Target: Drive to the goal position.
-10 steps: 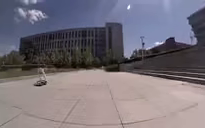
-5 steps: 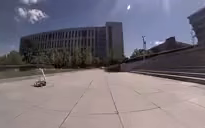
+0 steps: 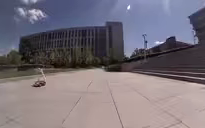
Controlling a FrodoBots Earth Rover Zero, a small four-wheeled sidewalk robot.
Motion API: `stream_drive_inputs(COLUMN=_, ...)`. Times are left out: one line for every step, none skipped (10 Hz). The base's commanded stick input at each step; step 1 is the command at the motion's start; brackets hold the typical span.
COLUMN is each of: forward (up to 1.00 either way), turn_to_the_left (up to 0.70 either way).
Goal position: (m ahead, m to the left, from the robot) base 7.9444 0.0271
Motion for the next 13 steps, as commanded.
stream_drive_inputs(forward=1.0, turn_to_the_left=0.1)
stream_drive_inputs(forward=1.0, turn_to_the_left=0.27)
stream_drive_inputs(forward=1.0, turn_to_the_left=0.27)
stream_drive_inputs(forward=1.0, turn_to_the_left=0.22)
stream_drive_inputs(forward=1.0, turn_to_the_left=0.02)
stream_drive_inputs(forward=1.0, turn_to_the_left=0.0)
stream_drive_inputs(forward=1.0, turn_to_the_left=0.0)
stream_drive_inputs(forward=1.0, turn_to_the_left=0.0)
stream_drive_inputs(forward=1.0, turn_to_the_left=0.0)
stream_drive_inputs(forward=1.0, turn_to_the_left=0.0)
stream_drive_inputs(forward=1.0, turn_to_the_left=0.0)
stream_drive_inputs(forward=1.0, turn_to_the_left=0.0)
stream_drive_inputs(forward=1.0, turn_to_the_left=0.0)
